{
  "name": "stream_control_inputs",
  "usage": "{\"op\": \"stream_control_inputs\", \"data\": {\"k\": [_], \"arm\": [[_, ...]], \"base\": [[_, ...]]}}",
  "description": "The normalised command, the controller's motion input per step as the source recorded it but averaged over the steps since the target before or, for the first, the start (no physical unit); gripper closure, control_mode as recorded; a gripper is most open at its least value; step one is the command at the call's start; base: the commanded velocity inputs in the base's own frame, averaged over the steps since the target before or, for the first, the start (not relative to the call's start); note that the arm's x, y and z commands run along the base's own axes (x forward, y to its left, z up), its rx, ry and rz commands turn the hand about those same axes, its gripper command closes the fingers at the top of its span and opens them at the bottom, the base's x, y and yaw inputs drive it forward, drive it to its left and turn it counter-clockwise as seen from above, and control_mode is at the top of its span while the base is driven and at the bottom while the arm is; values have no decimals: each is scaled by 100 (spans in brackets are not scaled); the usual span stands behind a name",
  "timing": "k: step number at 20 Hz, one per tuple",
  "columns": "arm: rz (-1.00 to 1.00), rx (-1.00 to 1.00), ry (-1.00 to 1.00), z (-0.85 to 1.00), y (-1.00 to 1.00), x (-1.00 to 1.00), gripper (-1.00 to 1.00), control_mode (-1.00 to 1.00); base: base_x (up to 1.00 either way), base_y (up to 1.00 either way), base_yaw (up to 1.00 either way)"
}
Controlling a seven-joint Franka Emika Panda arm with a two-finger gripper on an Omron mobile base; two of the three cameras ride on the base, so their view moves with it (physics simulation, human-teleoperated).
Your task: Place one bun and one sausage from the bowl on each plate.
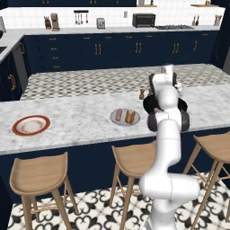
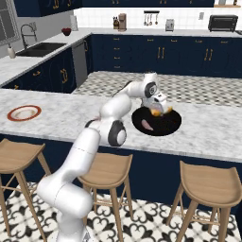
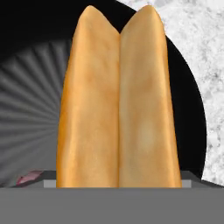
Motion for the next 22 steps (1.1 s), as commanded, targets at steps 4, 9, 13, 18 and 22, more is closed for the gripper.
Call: {"op": "stream_control_inputs", "data": {"k": [4, 9, 13, 18, 22], "arm": [[8, 0, -1, 76, 84, -98, 100, -100], [14, -2, -8, 17, 100, -100, 100, -100], [16, -11, -28, -1, 100, -100, 100, -100], [13, -12, -45, 0, 96, -100, 100, -100], [11, -7, -44, 0, 72, -100, 100, -100]], "base": [[0, 0, 0], [0, 0, 0], [0, 0, 0], [0, 0, 0], [0, 0, 0]]}}
